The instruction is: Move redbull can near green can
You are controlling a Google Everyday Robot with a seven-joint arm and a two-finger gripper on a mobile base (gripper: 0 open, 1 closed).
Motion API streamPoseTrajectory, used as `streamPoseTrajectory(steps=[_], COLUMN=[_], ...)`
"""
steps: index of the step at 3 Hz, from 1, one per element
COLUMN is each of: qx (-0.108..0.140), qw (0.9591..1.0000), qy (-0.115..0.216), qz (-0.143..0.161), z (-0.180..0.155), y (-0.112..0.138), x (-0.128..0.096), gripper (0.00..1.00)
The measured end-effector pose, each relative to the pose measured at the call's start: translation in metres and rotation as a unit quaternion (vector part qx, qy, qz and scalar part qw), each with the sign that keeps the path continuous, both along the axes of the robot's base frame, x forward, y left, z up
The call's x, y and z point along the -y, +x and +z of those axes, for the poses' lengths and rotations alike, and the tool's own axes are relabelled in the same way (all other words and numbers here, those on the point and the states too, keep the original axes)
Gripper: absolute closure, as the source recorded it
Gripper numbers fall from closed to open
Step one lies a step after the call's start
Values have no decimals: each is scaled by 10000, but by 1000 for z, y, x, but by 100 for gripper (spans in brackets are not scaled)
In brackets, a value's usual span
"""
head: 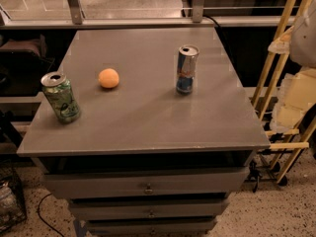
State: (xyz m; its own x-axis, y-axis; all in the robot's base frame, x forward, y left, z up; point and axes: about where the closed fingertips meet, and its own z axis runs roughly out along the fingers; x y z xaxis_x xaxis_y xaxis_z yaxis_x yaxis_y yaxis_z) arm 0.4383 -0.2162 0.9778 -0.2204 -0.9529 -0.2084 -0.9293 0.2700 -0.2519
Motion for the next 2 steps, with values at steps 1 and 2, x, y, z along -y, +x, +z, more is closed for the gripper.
streamPoseTrajectory(steps=[1, 2], qx=[86, 297], qw=[9999, 9974], qy=[116, 642], qz=[-12, -149], z=[-2, -17], y=[8, 41], x=[1, 8], gripper=[0, 0])
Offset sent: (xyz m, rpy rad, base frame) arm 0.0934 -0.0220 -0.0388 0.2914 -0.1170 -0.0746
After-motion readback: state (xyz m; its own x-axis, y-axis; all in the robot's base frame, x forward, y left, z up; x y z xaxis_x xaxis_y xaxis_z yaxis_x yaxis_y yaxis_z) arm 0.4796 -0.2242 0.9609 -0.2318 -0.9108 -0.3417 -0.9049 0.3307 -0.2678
